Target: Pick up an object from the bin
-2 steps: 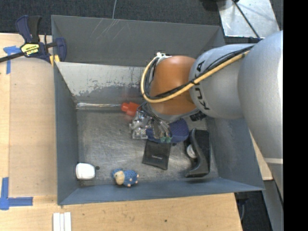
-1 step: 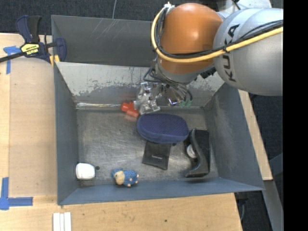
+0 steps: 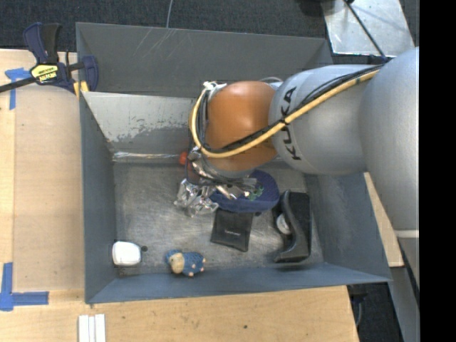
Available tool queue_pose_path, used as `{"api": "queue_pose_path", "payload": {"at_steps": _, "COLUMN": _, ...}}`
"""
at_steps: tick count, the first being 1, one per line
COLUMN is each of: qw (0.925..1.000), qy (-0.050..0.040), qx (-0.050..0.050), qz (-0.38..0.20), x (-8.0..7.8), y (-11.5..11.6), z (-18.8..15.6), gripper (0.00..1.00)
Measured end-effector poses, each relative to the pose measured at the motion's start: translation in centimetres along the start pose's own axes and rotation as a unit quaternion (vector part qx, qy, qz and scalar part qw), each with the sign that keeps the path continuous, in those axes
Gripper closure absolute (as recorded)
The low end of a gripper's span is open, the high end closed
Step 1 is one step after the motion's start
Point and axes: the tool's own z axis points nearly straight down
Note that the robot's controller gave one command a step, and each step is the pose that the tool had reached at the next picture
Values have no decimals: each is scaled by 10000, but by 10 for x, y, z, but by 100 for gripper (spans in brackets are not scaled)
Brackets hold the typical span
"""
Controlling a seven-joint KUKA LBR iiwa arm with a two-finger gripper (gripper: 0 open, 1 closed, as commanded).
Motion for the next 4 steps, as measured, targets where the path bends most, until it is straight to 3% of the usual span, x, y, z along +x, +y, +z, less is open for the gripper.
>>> {"api": "queue_pose_path", "payload": {"at_steps": 1, "qw": 9954, "qy": -6, "qx": 3, "qz": 962, "x": -5, "y": -20, "z": -98, "gripper": 100}}
{"api": "queue_pose_path", "payload": {"at_steps": 2, "qw": 9634, "qy": 21, "qx": 14, "qz": 2682, "x": 99, "y": -89, "z": -154, "gripper": 100}}
{"api": "queue_pose_path", "payload": {"at_steps": 3, "qw": 9965, "qy": 36, "qx": -27, "qz": 838, "x": 80, "y": -12, "z": -147, "gripper": 100}}
{"api": "queue_pose_path", "payload": {"at_steps": 4, "qw": 9582, "qy": 25, "qx": 2, "qz": 2863, "x": 89, "y": -54, "z": -142, "gripper": 100}}
